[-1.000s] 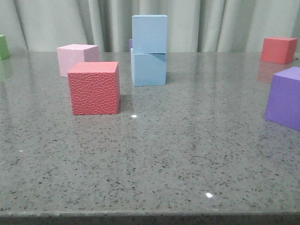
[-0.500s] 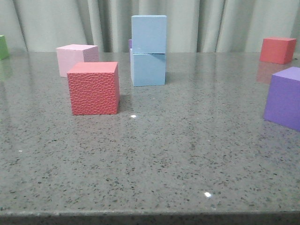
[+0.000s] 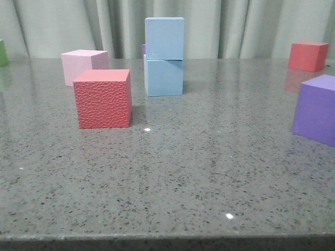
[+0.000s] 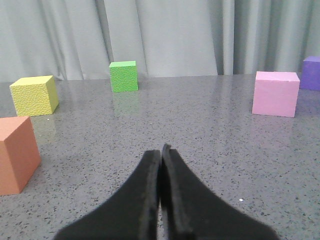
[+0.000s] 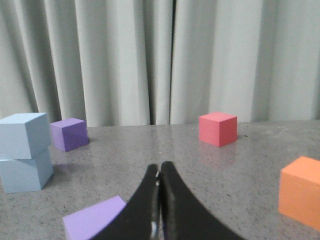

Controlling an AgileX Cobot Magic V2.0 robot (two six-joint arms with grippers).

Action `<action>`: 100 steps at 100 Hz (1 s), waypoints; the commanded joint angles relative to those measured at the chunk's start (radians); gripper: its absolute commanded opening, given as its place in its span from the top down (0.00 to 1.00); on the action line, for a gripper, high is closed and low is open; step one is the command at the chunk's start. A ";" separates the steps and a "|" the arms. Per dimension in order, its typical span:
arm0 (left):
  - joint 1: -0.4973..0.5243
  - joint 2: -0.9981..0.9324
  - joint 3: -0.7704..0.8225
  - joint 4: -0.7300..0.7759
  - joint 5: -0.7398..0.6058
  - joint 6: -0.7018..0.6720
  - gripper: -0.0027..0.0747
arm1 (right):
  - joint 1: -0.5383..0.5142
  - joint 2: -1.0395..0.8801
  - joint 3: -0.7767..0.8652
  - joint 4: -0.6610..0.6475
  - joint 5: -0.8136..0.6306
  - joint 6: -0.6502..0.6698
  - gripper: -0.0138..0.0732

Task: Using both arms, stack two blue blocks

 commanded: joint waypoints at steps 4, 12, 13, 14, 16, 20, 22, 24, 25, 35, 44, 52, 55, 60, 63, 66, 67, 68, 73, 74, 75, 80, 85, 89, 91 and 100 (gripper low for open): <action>0.004 -0.033 0.001 -0.008 -0.087 -0.004 0.99 | -0.039 -0.023 0.023 0.015 -0.074 -0.012 0.98; 0.004 -0.033 0.001 -0.008 -0.087 -0.004 0.99 | -0.046 -0.049 0.060 0.025 -0.064 -0.012 0.98; 0.004 -0.033 0.001 -0.008 -0.087 -0.004 0.99 | -0.046 -0.051 0.063 0.028 -0.063 -0.012 0.98; 0.004 -0.033 0.001 -0.008 -0.087 -0.004 0.99 | -0.046 -0.055 0.065 0.030 -0.063 -0.012 0.98; 0.004 -0.033 0.001 -0.008 -0.087 -0.004 0.99 | -0.046 -0.060 0.075 0.034 -0.063 -0.012 0.98; 0.004 -0.033 0.001 -0.008 -0.087 -0.004 0.99 | -0.046 -0.073 0.093 0.037 -0.063 -0.012 0.98; 0.004 -0.033 0.001 -0.008 -0.087 -0.004 0.99 | -0.046 -0.080 0.102 0.037 -0.063 -0.012 0.98; 0.004 -0.033 0.001 -0.008 -0.087 -0.004 0.99 | -0.046 -0.088 0.103 0.037 -0.058 -0.012 0.98; 0.004 -0.033 0.001 -0.008 -0.087 -0.004 0.99 | -0.046 -0.091 0.103 0.037 -0.043 -0.012 0.98; 0.004 -0.033 0.001 -0.008 -0.086 -0.004 0.99 | -0.046 -0.109 0.101 0.037 0.002 -0.015 0.98; 0.004 -0.032 0.001 -0.008 -0.086 -0.004 0.99 | -0.046 -0.109 0.101 0.037 0.011 -0.015 0.98; 0.004 -0.032 0.001 -0.008 -0.086 -0.004 0.99 | -0.046 -0.109 0.101 0.037 0.006 -0.015 0.98; 0.004 -0.032 0.001 -0.008 -0.086 -0.004 0.99 | -0.046 -0.109 0.101 0.037 0.006 -0.015 0.98; 0.004 -0.032 0.001 -0.008 -0.084 -0.004 0.99 | -0.046 -0.109 0.101 0.037 0.006 -0.015 0.98; 0.004 -0.032 0.001 -0.008 -0.085 -0.004 0.99 | -0.046 -0.109 0.102 0.037 0.007 -0.015 0.98; 0.004 -0.032 0.001 -0.008 -0.085 -0.004 0.99 | -0.046 -0.109 0.102 0.037 0.007 -0.015 0.98; 0.004 -0.032 0.001 -0.008 -0.085 -0.004 0.99 | -0.046 -0.109 0.102 0.037 0.007 -0.015 0.98; 0.004 -0.032 0.001 -0.008 -0.085 -0.004 0.99 | -0.046 -0.109 0.102 0.037 0.007 -0.015 0.98; 0.004 -0.032 0.001 -0.008 -0.085 -0.004 0.99 | -0.046 -0.109 0.102 0.037 0.007 -0.015 0.98; 0.004 -0.032 0.001 -0.008 -0.085 -0.004 0.99 | -0.046 -0.109 0.102 0.037 0.007 -0.015 0.98; 0.004 -0.032 0.001 -0.008 -0.085 -0.004 0.99 | -0.046 -0.109 0.102 0.037 0.007 -0.015 0.98; 0.004 -0.032 0.001 -0.008 -0.085 -0.004 0.99 | -0.046 -0.109 0.102 0.037 0.007 -0.015 0.98; 0.004 -0.032 0.001 -0.008 -0.085 -0.004 0.99 | -0.046 -0.109 0.102 0.037 0.007 -0.015 0.98; 0.004 -0.032 0.001 -0.008 -0.085 -0.004 0.99 | -0.046 -0.109 0.102 0.037 0.007 -0.015 0.98; 0.004 -0.032 0.001 -0.008 -0.085 -0.004 0.99 | -0.046 -0.109 0.102 0.037 0.007 -0.015 0.98; 0.004 -0.032 0.001 -0.008 -0.084 -0.004 0.99 | -0.046 -0.109 0.102 0.037 0.007 -0.015 0.98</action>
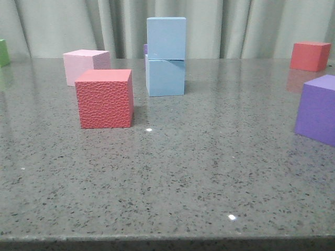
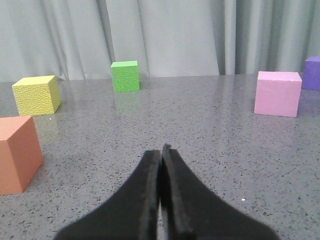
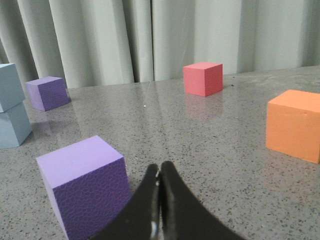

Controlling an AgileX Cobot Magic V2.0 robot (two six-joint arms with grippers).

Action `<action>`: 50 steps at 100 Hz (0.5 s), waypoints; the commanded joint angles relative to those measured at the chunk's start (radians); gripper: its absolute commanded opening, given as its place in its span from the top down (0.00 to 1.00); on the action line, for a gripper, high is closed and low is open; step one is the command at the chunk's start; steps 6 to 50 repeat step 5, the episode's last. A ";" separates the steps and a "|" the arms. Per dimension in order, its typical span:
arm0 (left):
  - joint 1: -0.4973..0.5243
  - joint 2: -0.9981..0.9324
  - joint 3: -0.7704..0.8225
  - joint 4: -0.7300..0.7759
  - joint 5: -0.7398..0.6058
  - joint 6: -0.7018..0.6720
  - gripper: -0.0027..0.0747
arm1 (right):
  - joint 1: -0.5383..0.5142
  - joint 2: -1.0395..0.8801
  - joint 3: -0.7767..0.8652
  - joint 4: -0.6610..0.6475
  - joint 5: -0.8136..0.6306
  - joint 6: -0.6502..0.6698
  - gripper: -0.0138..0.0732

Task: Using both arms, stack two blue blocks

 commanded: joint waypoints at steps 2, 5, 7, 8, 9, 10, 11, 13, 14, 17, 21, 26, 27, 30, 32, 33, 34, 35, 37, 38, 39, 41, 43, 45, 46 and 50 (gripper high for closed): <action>0.004 -0.032 0.001 -0.008 -0.084 -0.004 0.99 | -0.006 -0.021 -0.017 0.000 -0.077 -0.013 0.98; 0.004 -0.032 0.001 -0.008 -0.084 -0.004 0.99 | -0.006 -0.021 -0.017 0.000 -0.077 -0.013 0.98; 0.004 -0.032 0.001 -0.008 -0.084 -0.004 0.99 | -0.006 -0.021 -0.017 0.000 -0.077 -0.013 0.98; 0.004 -0.032 0.001 -0.008 -0.084 -0.004 0.99 | -0.006 -0.021 -0.017 0.000 -0.077 -0.013 0.98; 0.004 -0.032 0.001 -0.008 -0.084 -0.004 0.99 | -0.006 -0.021 -0.017 0.000 -0.077 -0.013 0.98; 0.004 -0.032 0.001 -0.008 -0.084 -0.004 0.99 | -0.006 -0.021 -0.017 0.000 -0.077 -0.013 0.98; 0.004 -0.032 0.001 -0.008 -0.084 -0.004 0.99 | -0.006 -0.021 -0.017 0.000 -0.077 -0.013 0.98; 0.004 -0.032 0.001 -0.008 -0.084 -0.004 0.99 | -0.006 -0.021 -0.017 0.000 -0.077 -0.013 0.98; 0.004 -0.032 0.001 -0.008 -0.084 -0.004 0.99 | -0.006 -0.021 -0.017 0.000 -0.077 -0.013 0.98; 0.004 -0.032 0.001 -0.008 -0.084 -0.004 0.99 | -0.006 -0.021 -0.017 0.000 -0.077 -0.013 0.98; 0.004 -0.032 0.001 -0.008 -0.084 -0.004 0.99 | -0.006 -0.021 -0.017 0.000 -0.077 -0.013 0.98; 0.004 -0.032 0.001 -0.008 -0.084 -0.004 0.99 | -0.006 -0.021 -0.017 0.000 -0.077 -0.013 0.98; 0.004 -0.032 0.001 -0.008 -0.084 -0.004 0.99 | -0.006 -0.021 -0.017 0.000 -0.077 -0.013 0.98; 0.004 -0.032 0.001 -0.008 -0.084 -0.004 0.99 | -0.006 -0.021 -0.017 0.000 -0.077 -0.013 0.98; 0.004 -0.032 0.001 -0.008 -0.084 -0.004 0.99 | -0.006 -0.021 -0.017 0.000 -0.077 -0.013 0.98; 0.004 -0.032 0.001 -0.008 -0.084 -0.004 0.99 | -0.006 -0.021 -0.017 0.000 -0.077 -0.013 0.98; 0.004 -0.032 0.001 -0.008 -0.084 -0.004 0.99 | -0.006 -0.021 -0.017 0.000 -0.077 -0.013 0.98; 0.004 -0.032 0.001 -0.008 -0.084 -0.004 0.99 | -0.006 -0.021 -0.017 0.000 -0.077 -0.013 0.98; 0.004 -0.032 0.001 -0.008 -0.084 -0.004 0.99 | -0.006 -0.021 -0.017 0.000 -0.077 -0.013 0.98; 0.004 -0.032 0.001 -0.008 -0.084 -0.004 0.99 | -0.006 -0.021 -0.017 0.000 -0.077 -0.013 0.98; 0.004 -0.032 0.001 -0.008 -0.084 -0.004 0.99 | -0.006 -0.021 -0.017 0.000 -0.077 -0.013 0.98; 0.004 -0.032 0.001 -0.008 -0.084 -0.004 0.99 | -0.006 -0.021 -0.017 0.000 -0.077 -0.013 0.98; 0.004 -0.032 0.001 -0.008 -0.084 -0.004 0.99 | -0.006 -0.021 -0.017 0.000 -0.077 -0.013 0.98; 0.004 -0.032 0.001 -0.008 -0.084 -0.004 0.99 | -0.006 -0.021 -0.017 0.000 -0.077 -0.013 0.98; 0.004 -0.032 0.001 -0.008 -0.084 -0.004 0.99 | -0.006 -0.021 -0.017 0.000 -0.077 -0.013 0.98; 0.004 -0.032 0.001 -0.008 -0.084 -0.004 0.99 | -0.006 -0.021 -0.017 0.000 -0.077 -0.013 0.98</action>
